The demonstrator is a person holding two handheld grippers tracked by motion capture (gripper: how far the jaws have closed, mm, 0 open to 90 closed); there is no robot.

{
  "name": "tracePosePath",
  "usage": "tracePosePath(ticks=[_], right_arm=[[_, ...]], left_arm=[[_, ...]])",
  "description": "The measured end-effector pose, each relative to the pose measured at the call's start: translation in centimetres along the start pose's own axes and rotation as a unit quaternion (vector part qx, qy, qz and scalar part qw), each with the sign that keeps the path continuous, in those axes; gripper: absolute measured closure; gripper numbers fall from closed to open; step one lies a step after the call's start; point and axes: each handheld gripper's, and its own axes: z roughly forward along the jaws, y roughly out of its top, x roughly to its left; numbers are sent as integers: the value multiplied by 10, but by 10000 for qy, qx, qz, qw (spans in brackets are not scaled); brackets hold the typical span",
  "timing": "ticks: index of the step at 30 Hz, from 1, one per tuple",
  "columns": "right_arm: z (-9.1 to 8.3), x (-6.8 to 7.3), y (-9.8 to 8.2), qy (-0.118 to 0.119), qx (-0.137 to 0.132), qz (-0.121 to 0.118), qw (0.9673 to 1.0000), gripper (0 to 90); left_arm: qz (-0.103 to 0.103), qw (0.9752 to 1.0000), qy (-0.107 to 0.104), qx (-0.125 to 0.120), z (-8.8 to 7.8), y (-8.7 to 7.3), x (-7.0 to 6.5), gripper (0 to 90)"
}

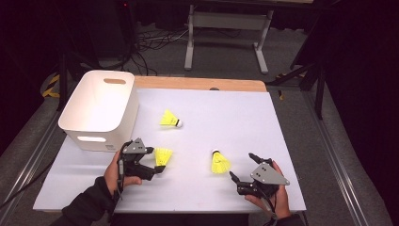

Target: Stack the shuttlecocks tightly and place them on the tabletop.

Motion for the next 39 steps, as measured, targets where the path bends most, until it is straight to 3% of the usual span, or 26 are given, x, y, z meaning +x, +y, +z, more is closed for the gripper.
tracePosePath(ticks=[2, 7, 9, 10, 12, 14, 16, 17, 18, 19, 21, 23, 28, 30, 34, 35, 36, 39], right_arm=[[0, -1, 0, 8, 1, 20, 10000, 129], [0, 0, 0, 53, 19, 1, 10000, 134], [1, 1, 0, 85, 53, -35, 9999, 137], [1, 1, 0, 95, 57, -41, 9999, 138], [0, 1, 0, 111, 55, -42, 9999, 139], [0, 1, 0, 109, 62, -54, 9999, 141], [0, 1, 0, 120, 63, -64, 9999, 141], [0, 1, 0, 123, 64, -64, 9999, 142], [0, 1, 0, 132, 67, -54, 9999, 144], [0, 1, 0, 132, 67, -54, 9999, 144], [1, 1, 0, 140, 87, -80, 9998, 146], [1, 2, 0, 164, 92, -78, 9998, 147], [3, 4, 1, 227, 137, -129, 9996, 148], [3, 5, 1, 270, 133, -141, 9994, 148], [3, 5, 1, 321, 126, -153, 9993, 148], [3, 5, 0, 332, 137, -166, 9992, 148], [3, 5, 0, 332, 137, -166, 9992, 148], [4, 5, 0, 335, 146, -154, 9992, 148]], left_arm=[[-132, 9998, 92, 87, 9, 6, 2, 161], [-46, 9997, 83, 207, 17, 14, 1, 223], [28, 9990, -94, 427, 25, 21, 0, 280], [28, 9990, -94, 427, 25, 21, 0, 282], [209, 9973, -273, 646, 32, 28, 1, 324], [308, 9967, -312, 678, 33, 31, 0, 366], [557, 9951, -167, 800, 31, 38, -2, 492], [803, 9929, -164, 860, 29, 43, -2, 509], [923, 9921, -149, 833, 26, 46, 0, 569], [923, 9921, -149, 833, 26, 46, 0, 592], [1136, 9898, -66, 856, 24, 53, 3, 605], [1167, 9896, -43, 837, 25, 57, 6, 652], [1283, 9874, -76, 921, 29, 60, 7, 660], [1393, 9844, -45, 1076, 30, 59, 7, 660], [1460, 9830, -44, 1115, 21, 57, 5, 659], [1569, 9805, 65, 1184, 15, 55, 3, 659], [1569, 9805, 65, 1184, 15, 55, 3, 659], [1737, 9721, 328, 1540, 5, 47, 2, 654]])
